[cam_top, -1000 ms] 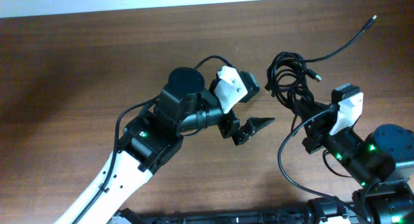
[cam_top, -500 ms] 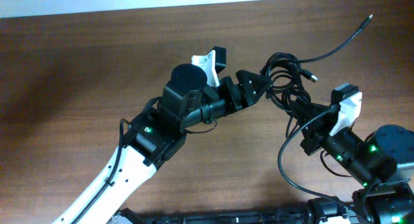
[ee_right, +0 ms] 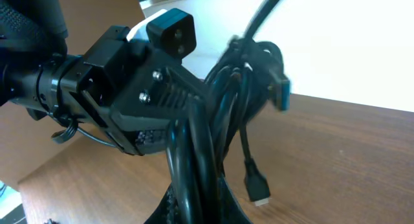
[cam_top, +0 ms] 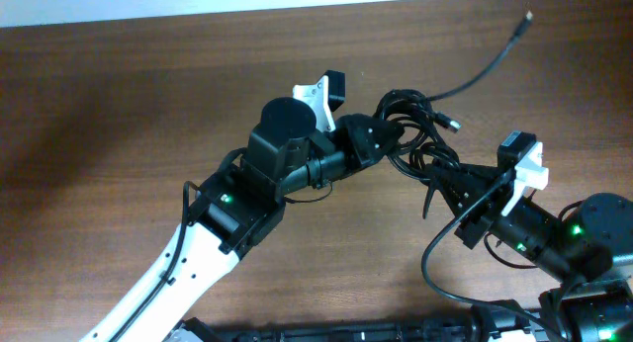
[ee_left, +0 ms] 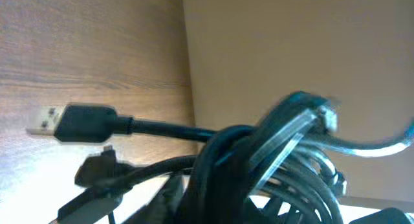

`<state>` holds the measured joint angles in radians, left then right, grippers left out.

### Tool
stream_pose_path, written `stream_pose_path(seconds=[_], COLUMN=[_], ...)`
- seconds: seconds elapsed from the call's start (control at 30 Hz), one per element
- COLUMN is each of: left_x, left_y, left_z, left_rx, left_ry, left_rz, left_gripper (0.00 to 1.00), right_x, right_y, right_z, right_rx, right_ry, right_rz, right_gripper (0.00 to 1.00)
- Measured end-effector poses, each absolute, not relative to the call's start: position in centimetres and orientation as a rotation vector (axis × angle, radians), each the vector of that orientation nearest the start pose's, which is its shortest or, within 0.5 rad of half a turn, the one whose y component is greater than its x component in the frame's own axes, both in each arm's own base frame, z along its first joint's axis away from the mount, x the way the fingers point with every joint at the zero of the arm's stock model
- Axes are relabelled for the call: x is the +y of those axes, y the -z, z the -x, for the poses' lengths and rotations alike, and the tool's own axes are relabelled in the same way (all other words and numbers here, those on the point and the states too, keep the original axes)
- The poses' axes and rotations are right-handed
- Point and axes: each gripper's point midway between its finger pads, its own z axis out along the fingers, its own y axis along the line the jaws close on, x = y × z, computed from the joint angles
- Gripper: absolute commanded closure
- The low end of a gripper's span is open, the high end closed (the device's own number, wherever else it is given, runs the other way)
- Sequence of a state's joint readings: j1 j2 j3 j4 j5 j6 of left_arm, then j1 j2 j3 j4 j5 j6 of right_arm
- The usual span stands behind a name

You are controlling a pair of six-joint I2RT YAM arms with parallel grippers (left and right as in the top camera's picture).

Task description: Untangle cables

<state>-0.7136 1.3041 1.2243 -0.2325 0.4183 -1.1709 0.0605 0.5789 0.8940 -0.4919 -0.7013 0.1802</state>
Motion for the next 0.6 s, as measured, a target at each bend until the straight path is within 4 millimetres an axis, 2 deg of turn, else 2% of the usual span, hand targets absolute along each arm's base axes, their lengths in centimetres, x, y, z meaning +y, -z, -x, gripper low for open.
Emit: stream_pose_path(seconds=[0.03,0.13,0.2,0.27,0.3,0.37,0.4,0.43,0.53,0.6], left_x=[-32.76,-32.77,-32.74,-32.71,-32.67,-32.68,-32.70,-32.69,-32.52,-32.48], left_y=[-33.91,-33.98,-33.96,-33.94,-33.95,-33.92,-33.92,-33.93,-33.66,-33.60], left_z=[-27.14,-27.17,-27.23,-27.32,-27.37,-27.42,-27.45,-27.50,-27.86,-27.96], left_rx=[2.220,2.216,2.215,2.213,2.209,2.203,2.194,2.185,2.158,2.130], left_ry=[1.580,1.581,1.577,1.572,1.566,1.550,1.534,1.518,1.437,1.380], left_rz=[0.165,0.164,0.166,0.168,0.165,0.146,0.120,0.091,-0.003,-0.093], left_gripper=[1.00,1.00,1.00,1.00,1.00,1.00,1.00,1.00,1.00,1.00], right_x=[12.37,12.35,12.35,12.37,12.38,12.42,12.46,12.55,12.55,12.55], right_y=[-35.47,-35.41,-35.36,-35.29,-35.24,-35.08,-35.04,-35.01,-35.01,-34.73], right_z=[-20.85,-20.86,-20.85,-20.82,-20.80,-20.73,-20.68,-20.59,-20.56,-20.50], right_rx=[1.721,1.724,1.727,1.729,1.732,1.739,1.740,1.742,1.741,1.754], right_ry=[-0.785,-0.785,-0.787,-0.787,-0.789,-0.794,-0.797,-0.804,-0.803,-0.805], right_rz=[0.416,0.414,0.412,0.414,0.413,0.414,0.417,0.420,0.423,0.420], right_gripper=[0.96,0.96,0.88,0.88,0.84,0.69,0.55,0.47,0.35,0.32])
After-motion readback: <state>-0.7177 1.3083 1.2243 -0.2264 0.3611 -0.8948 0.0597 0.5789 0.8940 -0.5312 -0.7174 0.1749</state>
